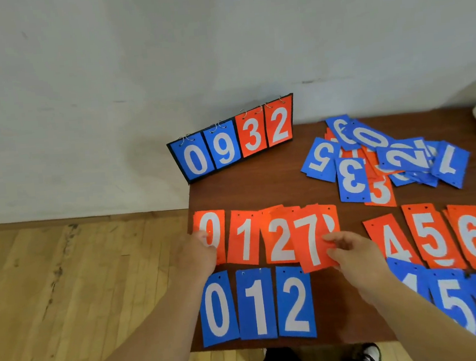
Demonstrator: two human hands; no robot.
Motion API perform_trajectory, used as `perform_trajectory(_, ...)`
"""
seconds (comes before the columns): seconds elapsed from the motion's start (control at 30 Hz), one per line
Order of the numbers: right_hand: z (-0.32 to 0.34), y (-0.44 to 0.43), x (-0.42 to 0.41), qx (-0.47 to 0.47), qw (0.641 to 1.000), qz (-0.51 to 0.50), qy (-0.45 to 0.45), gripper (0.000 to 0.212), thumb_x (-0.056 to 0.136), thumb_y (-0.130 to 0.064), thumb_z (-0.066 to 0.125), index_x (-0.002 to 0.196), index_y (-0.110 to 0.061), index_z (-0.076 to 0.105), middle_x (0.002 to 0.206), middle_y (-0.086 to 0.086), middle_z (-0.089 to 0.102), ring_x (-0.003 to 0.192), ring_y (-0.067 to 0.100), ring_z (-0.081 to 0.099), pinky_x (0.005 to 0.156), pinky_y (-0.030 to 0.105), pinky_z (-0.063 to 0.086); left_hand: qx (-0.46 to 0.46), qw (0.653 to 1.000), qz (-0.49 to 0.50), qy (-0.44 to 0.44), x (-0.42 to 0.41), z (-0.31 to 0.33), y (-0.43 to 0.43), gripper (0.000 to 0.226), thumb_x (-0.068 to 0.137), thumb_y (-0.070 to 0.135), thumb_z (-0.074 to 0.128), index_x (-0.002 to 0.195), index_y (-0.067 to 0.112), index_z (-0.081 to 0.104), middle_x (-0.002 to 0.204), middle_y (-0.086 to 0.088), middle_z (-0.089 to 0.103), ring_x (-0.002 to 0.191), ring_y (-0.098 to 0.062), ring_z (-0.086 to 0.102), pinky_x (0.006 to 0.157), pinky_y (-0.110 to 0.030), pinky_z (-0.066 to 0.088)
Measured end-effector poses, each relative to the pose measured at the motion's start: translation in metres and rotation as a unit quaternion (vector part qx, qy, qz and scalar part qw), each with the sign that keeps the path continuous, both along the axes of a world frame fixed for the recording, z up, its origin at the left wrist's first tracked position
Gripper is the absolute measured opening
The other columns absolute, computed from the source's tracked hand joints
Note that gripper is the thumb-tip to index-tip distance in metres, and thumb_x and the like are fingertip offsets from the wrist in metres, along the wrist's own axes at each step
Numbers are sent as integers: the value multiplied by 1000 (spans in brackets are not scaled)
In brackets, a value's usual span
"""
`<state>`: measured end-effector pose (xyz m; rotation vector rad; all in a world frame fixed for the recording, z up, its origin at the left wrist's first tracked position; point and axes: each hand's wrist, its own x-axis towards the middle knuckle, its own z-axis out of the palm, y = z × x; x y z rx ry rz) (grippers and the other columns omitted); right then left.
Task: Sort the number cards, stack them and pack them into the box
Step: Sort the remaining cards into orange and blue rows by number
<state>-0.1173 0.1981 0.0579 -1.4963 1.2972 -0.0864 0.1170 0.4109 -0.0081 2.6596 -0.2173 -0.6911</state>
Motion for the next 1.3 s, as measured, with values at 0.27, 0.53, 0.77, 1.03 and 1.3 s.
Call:
perform_trajectory(0.27, -2, -9, -17, -40, 999, 31, -4, 25, 96, -9, 65, 110, -29, 70, 110, -7, 64, 93, 7, 61, 67, 17, 48, -55, 987, -138, -63, -62, 25, -33, 47, 94, 39, 65, 139, 36, 53, 155, 1, 36, 145, -25, 31, 117, -44, 37)
perform_trajectory(0.53, 0, -78, -112, -78, 996, -37, 1, 30, 95, -3, 60, 113, -25, 71, 93, -3, 68, 39, 4, 44, 42, 23, 39, -60, 958, -276, -53, -143, 34, -110, 56, 96, 46, 57, 149, 33, 43, 159, 0, 32, 147, -25, 26, 119, -45, 32)
perform_trajectory(0.77, 2, -177, -221, -104, 985, -129, 39, 34, 95, -7, 60, 119, -29, 71, 99, -10, 70, 56, 18, 57, 47, 30, 49, -30, 950, -304, -58, -213, 39, -184, 61, 96, 50, 56, 152, 37, 37, 160, 3, 30, 148, -24, 25, 120, -42, 29)
perform_trajectory(1.03, -15, -294, -299, -125, 983, -111, 71, 36, 96, -6, 57, 124, -25, 69, 95, -15, 64, 63, 20, 62, 53, 31, 53, 4, 952, -296, -82, -292, 34, -253, 61, 95, 51, 57, 150, 34, 38, 151, 4, 38, 140, -20, 36, 113, -39, 38)
perform_trajectory(1.3, -37, -340, -315, -133, 971, 42, 194, 34, 91, -25, 60, 124, -23, 65, 91, -4, 70, 72, 18, 67, 58, 30, 56, 47, 948, -289, -127, -318, 35, -288, 62, 91, 52, 63, 146, 31, 43, 144, -1, 47, 129, -24, 48, 102, -38, 49)
